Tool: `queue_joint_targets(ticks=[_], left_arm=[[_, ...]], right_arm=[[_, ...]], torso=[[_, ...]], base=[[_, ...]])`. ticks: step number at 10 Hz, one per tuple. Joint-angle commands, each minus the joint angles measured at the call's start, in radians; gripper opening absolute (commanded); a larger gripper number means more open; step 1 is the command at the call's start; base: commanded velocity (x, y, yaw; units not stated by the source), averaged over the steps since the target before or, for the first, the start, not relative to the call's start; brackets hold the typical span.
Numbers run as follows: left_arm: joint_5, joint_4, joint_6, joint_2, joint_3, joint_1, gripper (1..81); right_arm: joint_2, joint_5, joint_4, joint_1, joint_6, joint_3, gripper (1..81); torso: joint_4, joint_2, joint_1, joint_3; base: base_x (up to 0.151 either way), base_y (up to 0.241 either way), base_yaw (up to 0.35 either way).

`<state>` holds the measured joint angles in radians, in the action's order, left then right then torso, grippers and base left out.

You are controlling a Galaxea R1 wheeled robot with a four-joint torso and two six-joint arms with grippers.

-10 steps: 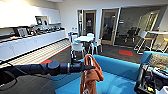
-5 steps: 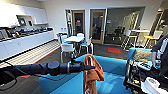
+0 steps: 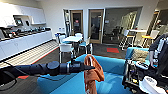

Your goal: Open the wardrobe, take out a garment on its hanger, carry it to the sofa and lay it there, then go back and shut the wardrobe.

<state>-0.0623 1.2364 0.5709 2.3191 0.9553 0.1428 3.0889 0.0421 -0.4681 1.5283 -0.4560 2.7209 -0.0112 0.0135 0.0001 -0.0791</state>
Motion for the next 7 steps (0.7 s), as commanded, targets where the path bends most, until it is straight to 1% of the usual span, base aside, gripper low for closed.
queue_joint_targets(ticks=[1,7], left_arm=[[-0.039,-0.049,0.035,-0.012,-0.033,-0.173,1.0],[-0.039,-0.064,0.035,-0.01,-0.03,-0.148,1.0]], right_arm=[[0.015,-0.045,-0.006,-0.046,0.007,-0.006,81.1],[0.013,-0.045,-0.007,-0.046,0.003,-0.006,81.1]], torso=[[0.0,0.0,0.0,0.0],[0.0,0.0,0.0,0.0]], base=[[0.0,0.0,0.0],[0.0,0.0,0.0]])
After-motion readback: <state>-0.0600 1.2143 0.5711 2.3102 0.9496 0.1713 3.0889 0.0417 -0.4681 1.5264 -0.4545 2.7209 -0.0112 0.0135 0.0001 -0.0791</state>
